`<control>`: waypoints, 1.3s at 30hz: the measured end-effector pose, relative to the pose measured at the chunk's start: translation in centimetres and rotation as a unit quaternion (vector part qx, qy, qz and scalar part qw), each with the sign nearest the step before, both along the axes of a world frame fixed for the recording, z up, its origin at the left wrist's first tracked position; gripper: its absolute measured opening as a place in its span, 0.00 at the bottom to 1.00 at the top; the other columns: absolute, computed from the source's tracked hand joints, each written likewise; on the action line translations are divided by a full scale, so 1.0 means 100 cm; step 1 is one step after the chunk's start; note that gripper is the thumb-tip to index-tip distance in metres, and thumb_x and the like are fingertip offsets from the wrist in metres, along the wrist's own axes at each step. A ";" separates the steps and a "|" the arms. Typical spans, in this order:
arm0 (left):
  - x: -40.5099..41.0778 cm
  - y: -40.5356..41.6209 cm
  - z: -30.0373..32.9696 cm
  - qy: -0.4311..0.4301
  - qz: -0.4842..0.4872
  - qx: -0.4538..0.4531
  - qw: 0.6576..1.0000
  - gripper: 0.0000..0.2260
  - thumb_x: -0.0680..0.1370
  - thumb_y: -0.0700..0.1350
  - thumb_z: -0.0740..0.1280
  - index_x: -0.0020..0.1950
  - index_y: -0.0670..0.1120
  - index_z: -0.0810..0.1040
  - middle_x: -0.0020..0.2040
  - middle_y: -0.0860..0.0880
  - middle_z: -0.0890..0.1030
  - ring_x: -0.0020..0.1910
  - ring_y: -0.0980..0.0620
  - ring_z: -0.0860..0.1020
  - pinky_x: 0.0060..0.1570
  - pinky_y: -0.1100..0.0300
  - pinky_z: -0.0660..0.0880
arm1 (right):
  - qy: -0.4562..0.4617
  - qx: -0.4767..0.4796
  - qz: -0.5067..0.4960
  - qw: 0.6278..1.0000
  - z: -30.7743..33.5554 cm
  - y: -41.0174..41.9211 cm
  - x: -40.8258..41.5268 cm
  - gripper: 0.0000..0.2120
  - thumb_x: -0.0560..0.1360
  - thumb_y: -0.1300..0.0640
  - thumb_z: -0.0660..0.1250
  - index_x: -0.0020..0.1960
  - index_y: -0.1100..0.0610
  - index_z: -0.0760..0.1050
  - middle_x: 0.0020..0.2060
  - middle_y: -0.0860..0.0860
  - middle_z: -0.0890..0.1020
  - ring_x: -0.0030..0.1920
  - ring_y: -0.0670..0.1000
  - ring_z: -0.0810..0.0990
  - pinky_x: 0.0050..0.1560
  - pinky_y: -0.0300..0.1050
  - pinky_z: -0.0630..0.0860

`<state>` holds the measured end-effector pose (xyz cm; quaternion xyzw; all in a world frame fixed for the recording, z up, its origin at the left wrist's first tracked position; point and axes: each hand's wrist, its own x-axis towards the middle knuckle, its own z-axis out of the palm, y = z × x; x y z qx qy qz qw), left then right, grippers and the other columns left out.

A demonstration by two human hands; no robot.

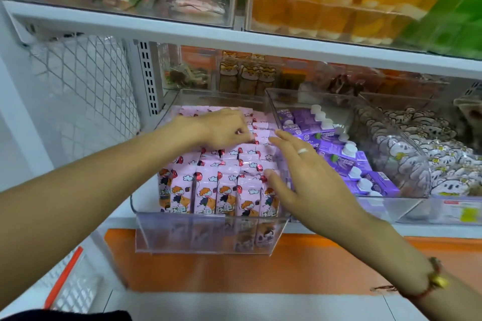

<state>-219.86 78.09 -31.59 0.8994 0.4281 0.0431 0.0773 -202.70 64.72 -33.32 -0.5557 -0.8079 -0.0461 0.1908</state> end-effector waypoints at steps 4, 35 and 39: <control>-0.003 -0.002 -0.003 -0.014 0.020 0.054 0.998 0.18 0.82 0.54 0.56 0.55 0.44 0.80 0.61 0.48 0.76 0.60 0.48 0.70 0.60 0.49 0.68 | -0.003 -0.001 -0.011 1.000 0.000 -0.001 0.000 0.26 0.80 0.46 0.55 0.75 0.54 0.56 0.76 0.47 0.56 0.74 0.47 0.55 0.65 0.37 0.55; -0.017 -0.132 -0.002 -0.495 0.046 0.092 0.863 0.20 0.69 0.41 0.72 0.58 0.53 0.73 0.53 0.59 0.78 0.56 0.58 0.77 0.52 0.62 0.75 | 0.617 -0.200 0.092 0.756 0.039 0.003 -0.041 0.11 0.74 0.59 0.69 0.55 0.61 0.79 0.41 0.53 0.85 0.41 0.44 0.83 0.42 0.35 0.78; -0.018 -0.127 -0.010 -0.502 0.079 0.143 0.849 0.18 0.71 0.47 0.74 0.57 0.54 0.72 0.53 0.59 0.78 0.52 0.57 0.78 0.48 0.58 0.77 | 0.617 -0.222 0.112 0.747 0.034 -0.001 -0.050 0.12 0.77 0.60 0.66 0.59 0.60 0.77 0.48 0.52 0.85 0.47 0.44 0.83 0.47 0.36 0.79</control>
